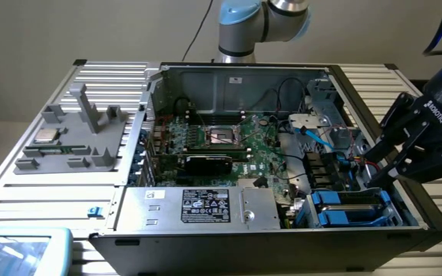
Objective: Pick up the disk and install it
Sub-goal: 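Insert the first disk wire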
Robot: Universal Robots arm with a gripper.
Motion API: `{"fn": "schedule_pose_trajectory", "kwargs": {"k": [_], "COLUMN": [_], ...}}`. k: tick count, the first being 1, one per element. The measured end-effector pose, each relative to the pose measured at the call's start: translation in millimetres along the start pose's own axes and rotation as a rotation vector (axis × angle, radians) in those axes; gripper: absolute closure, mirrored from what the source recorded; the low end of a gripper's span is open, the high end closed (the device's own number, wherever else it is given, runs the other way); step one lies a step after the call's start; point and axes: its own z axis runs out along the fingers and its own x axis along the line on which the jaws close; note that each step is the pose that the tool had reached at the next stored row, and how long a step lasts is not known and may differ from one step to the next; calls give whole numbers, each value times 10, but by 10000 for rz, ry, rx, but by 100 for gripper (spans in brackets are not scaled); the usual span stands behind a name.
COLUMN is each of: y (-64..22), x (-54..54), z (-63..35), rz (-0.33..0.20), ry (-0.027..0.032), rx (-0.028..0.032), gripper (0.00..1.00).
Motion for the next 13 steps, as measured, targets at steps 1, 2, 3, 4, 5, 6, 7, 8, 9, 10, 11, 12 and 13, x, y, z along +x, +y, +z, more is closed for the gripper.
{"fn": "schedule_pose_trajectory", "kwargs": {"k": [1, 2, 3, 4, 5, 6, 7, 8, 9, 10, 11, 12, 13], "y": [2, 3, 4, 4, 4, 4, 4, 4, 4, 4, 5, 5, 5], "x": [1, 1, 1, 1, 1, 1, 1, 2, 2, 2, 2, 2, 2], "z": [9, 12, 13, 13, 14, 15, 15, 15, 15, 16, 17, 18, 18], "rz": [1, 3, 4, 5, 5, 6, 6, 5, 5, 5, 6, 6, 6], "ry": [0, -2, -6, -7, -6, -5, -5, -4, -4, -3, -4, -5, -5], "rx": [4, 9, 17, 21, 22, 23, 24, 24, 24, 25, 25, 24, 24], "gripper": [49, 49, 49, 49, 49, 49, 49, 49, 49, 49, 49, 49, 49]}}
